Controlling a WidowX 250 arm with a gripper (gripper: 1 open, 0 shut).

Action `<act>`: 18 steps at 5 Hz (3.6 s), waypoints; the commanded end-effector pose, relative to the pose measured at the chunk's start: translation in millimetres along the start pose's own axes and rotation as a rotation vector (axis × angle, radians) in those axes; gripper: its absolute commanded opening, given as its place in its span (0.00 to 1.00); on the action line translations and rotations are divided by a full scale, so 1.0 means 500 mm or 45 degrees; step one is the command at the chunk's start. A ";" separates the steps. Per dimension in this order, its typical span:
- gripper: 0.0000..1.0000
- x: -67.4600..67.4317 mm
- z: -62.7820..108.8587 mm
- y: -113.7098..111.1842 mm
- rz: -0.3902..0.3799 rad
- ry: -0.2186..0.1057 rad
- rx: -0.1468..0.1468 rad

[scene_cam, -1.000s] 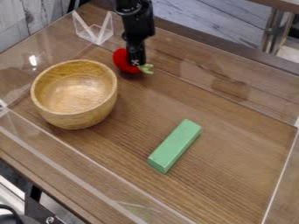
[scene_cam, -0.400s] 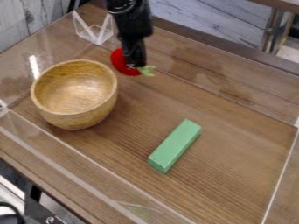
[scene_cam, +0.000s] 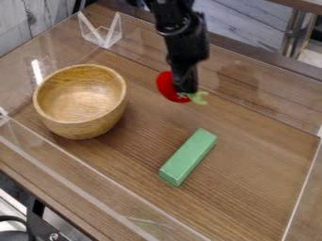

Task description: Move the red fruit to the right

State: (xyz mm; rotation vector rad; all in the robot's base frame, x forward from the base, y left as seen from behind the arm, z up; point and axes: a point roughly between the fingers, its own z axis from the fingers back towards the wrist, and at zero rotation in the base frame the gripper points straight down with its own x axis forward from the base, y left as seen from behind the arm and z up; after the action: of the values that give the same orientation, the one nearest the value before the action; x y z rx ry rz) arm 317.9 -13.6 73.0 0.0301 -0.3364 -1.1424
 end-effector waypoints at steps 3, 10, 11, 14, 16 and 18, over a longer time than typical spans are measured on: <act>0.00 0.037 -0.058 -0.016 0.072 -0.043 0.029; 0.00 0.006 -0.024 -0.021 0.526 -0.111 0.037; 0.00 0.021 -0.024 -0.022 0.547 -0.125 0.020; 0.00 0.143 0.017 -0.078 0.462 -0.170 0.083; 0.00 0.168 -0.027 -0.152 0.402 -0.204 -0.022; 1.00 0.171 -0.032 -0.146 0.467 -0.228 -0.087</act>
State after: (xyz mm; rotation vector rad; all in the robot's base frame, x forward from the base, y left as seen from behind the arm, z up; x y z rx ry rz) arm 279.5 -122.5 51.4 -0.1925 -0.3923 -0.7901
